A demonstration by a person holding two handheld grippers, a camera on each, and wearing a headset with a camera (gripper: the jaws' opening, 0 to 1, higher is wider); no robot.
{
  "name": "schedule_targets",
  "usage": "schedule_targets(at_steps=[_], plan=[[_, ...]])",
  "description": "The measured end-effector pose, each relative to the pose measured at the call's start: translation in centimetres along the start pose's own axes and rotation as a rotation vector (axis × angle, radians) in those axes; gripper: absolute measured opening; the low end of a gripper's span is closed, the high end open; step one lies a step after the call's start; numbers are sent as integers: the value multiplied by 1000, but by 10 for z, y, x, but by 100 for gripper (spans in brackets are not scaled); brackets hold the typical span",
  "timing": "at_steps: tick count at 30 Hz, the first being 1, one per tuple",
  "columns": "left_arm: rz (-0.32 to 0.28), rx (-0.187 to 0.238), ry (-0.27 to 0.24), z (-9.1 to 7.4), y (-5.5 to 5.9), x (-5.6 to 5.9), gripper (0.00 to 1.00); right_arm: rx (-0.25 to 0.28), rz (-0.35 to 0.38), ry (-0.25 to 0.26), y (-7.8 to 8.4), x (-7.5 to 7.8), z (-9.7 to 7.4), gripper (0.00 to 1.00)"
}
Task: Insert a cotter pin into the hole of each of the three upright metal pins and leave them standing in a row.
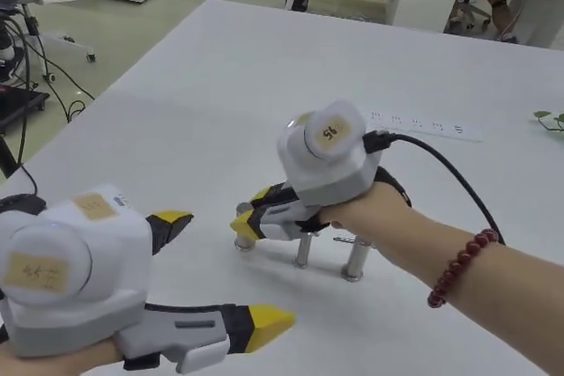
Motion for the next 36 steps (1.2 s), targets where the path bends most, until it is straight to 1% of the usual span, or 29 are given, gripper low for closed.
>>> schedule_targets(at_steps=[3, 7, 14, 17, 21, 24, 33, 34, 36], plan=[[-4, 1, -4, -1, 0, 0, 94, -1, -2, -13, 5, -7, -4, 13], [-9, 2, -12, -2, -1, -2, 94, -5, -7, -16, 15, -15, -11, 13], [-9, 12, -15, -3, -7, -1, 94, 1, 14, -7, 31, -21, -25, 13], [-9, 13, -10, -2, -9, 2, 94, 0, 21, 11, 39, -19, -33, 13], [1, 13, 5, 1, -11, 9, 94, 3, 34, 27, 47, -16, -44, 13], [1, 12, 13, 2, -12, 13, 93, 1, 51, 54, 55, -12, -52, 13], [2, 14, 28, 5, -14, 17, 92, 30, 126, 121, 67, -6, -70, 13], [1, 15, 28, 6, -14, 17, 92, 35, 143, 134, 68, -5, -72, 13], [-2, 16, 32, 7, -14, 18, 91, 35, 143, 162, 70, -2, -75, 13]])
Point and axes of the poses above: the centre of the closed fingertips' face, and the gripper's own axes: z roughly forward along the fingers, x roughly to its right, y roughly out of its underside, the point moved 1 cm from there along -z, roughly backward along the fingers, and after that the axes turned 12 degrees about z, right-handed, at the moved point
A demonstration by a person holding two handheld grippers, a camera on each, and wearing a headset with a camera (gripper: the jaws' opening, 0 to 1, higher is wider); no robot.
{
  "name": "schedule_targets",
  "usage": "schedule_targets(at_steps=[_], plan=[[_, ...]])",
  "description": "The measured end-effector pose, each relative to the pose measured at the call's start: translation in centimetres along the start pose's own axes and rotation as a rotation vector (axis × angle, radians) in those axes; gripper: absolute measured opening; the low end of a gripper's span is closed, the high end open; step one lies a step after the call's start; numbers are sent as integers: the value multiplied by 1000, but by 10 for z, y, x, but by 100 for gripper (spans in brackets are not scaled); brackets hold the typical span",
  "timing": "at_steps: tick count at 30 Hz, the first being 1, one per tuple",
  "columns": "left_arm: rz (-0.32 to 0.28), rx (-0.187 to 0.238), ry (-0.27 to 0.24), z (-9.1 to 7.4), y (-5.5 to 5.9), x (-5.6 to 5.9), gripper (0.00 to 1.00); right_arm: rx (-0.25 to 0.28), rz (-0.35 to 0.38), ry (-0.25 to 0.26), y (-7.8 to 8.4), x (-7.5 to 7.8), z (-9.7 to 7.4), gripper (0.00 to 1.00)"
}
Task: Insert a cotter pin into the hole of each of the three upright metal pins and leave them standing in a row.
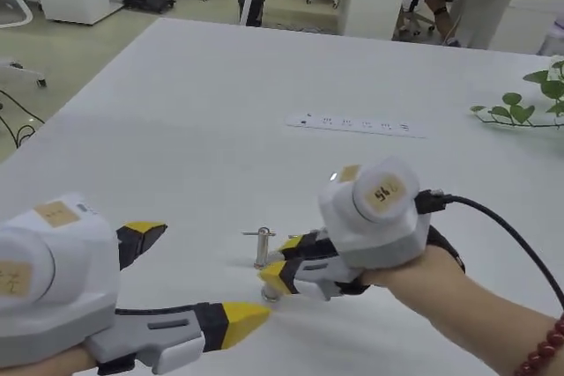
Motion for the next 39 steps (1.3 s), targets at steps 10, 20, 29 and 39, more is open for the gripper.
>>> schedule_targets(at_steps=[10, 20, 29, 39], plan=[[14, -2, 27, 5, -1, 9, 91, 22, 99, 107, 10, 18, -15, 13], [14, -4, 41, 8, -1, 14, 91, 5, 134, 180, 26, 32, -25, 13], [11, -10, 50, 10, 1, 16, 90, 2, 165, 196, 37, 34, -28, 13], [12, -12, 54, 11, 2, 17, 90, 20, 185, 199, 39, 34, -30, 14]])
Point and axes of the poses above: the centre of the closed fingertips' face, and the gripper's own axes: z roughly forward along the fingers, x roughly to its right, y roughly out of its underside, the point moved 1 cm from there along -z, roughly backward along the fingers, and after that the axes turned 12 degrees about z, right-handed, at the moved point
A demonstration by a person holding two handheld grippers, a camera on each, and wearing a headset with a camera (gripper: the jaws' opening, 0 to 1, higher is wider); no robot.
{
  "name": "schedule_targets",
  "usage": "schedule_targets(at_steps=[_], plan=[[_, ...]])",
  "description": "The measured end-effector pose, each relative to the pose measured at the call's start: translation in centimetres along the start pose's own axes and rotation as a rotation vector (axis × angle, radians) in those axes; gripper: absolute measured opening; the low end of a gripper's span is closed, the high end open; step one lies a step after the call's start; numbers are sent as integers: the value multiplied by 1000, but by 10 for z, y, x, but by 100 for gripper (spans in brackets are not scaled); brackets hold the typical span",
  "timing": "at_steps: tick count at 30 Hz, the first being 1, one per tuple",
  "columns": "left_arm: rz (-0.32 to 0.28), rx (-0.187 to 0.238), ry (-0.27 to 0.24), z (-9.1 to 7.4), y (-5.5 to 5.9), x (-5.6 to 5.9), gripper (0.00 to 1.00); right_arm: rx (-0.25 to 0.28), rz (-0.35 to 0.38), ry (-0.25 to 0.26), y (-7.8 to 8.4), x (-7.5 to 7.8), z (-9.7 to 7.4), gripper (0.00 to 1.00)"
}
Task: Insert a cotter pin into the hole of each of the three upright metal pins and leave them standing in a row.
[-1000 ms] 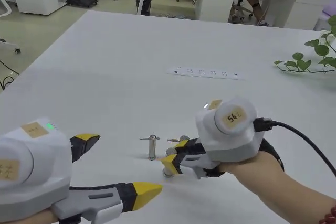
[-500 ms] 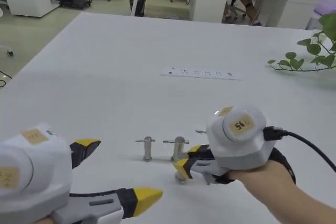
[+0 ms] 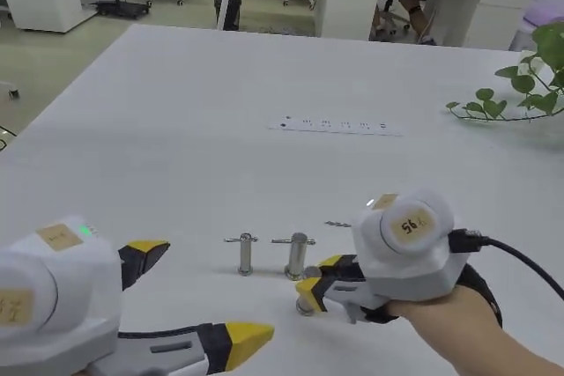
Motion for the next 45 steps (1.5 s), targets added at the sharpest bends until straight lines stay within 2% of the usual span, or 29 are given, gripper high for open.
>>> schedule_targets(at_steps=[7, 14, 19, 30, 38, 40, 45], plan=[[-3, -3, 1, 0, 2, 0, 90, 13, -3, 3, 0, -1, 1, 14], [1, -7, 1, 0, 3, 1, 90, 31, 49, 3, 2, 1, 1, 20], [1, -8, 1, 0, 3, 2, 90, 40, 73, -16, 1, -2, -2, 23], [3, -7, -12, 0, 1, -1, 90, 54, 111, -67, -8, -3, -19, 24], [1, -3, -22, -1, 0, -2, 90, 49, 109, -100, -10, 2, -31, 24], [2, -4, -21, 0, 1, -2, 90, 40, 83, -95, -9, 5, -34, 24], [-1, -7, -24, 2, 2, -2, 90, 48, 74, -85, -11, 17, -40, 25]])
Point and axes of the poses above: the centre of the closed fingertips' face, and the gripper's own axes: z roughly forward along the fingers, x roughly to its right, y roughly out of its underside, the point moved 1 cm from there along -z, roughly backward along the fingers, and after that the axes turned 12 degrees about z, right-handed, at the moved point
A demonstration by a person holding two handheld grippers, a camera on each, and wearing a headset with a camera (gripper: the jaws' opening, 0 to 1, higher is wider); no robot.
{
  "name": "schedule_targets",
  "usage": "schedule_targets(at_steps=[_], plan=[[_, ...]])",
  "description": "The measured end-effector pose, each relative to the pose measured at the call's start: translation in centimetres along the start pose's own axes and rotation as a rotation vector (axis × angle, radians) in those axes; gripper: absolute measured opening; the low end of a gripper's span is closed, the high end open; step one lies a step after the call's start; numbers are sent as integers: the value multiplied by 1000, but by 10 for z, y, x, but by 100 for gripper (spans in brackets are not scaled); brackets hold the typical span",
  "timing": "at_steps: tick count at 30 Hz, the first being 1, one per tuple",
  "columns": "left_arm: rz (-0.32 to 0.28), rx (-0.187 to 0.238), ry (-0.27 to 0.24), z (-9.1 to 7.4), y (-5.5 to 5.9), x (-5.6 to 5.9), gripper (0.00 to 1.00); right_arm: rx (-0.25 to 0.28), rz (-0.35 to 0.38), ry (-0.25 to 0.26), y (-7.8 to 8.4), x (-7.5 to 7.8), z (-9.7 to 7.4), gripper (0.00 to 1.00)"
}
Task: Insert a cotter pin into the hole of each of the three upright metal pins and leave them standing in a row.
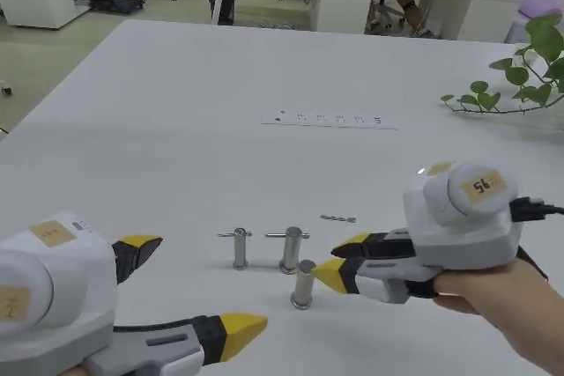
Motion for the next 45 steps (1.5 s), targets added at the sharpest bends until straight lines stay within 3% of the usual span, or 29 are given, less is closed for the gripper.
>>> schedule_targets(at_steps=[2, 9, 16, 20, 27, 33, 36, 45], plan=[[-2, 1, -2, 0, 0, 0, 90, 8, -36, 18, -2, 8, -1, 25], [2, 7, 3, 3, 0, 2, 90, 14, -50, 75, -7, 43, -4, 25], [6, 12, 3, 5, -1, 1, 90, 20, -58, 90, -14, 69, -1, 25], [-3, 19, 5, 7, -1, 2, 89, 11, -71, 51, -17, 77, 7, 24], [10, 15, 4, 9, 2, 3, 88, -20, -69, 34, -20, 93, 23, 24], [9, 10, 9, 10, 4, 4, 87, -51, -64, 29, -17, 105, 37, 23], [8, 6, 10, 10, 5, 4, 87, -83, -98, 48, -14, 114, 45, 23], [2, -8, -1, 10, 9, 1, 86, -116, -106, 60, -9, 130, 54, 22]])
Point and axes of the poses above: the centre of the closed fingertips' face, and the gripper's own axes: z roughly forward along the fingers, x roughly to its right, y roughly out of its underside, the point moved 1 cm from there along -z, roughly backward along the fingers, and after that the axes turned 12 degrees about z, right-handed, at the moved point
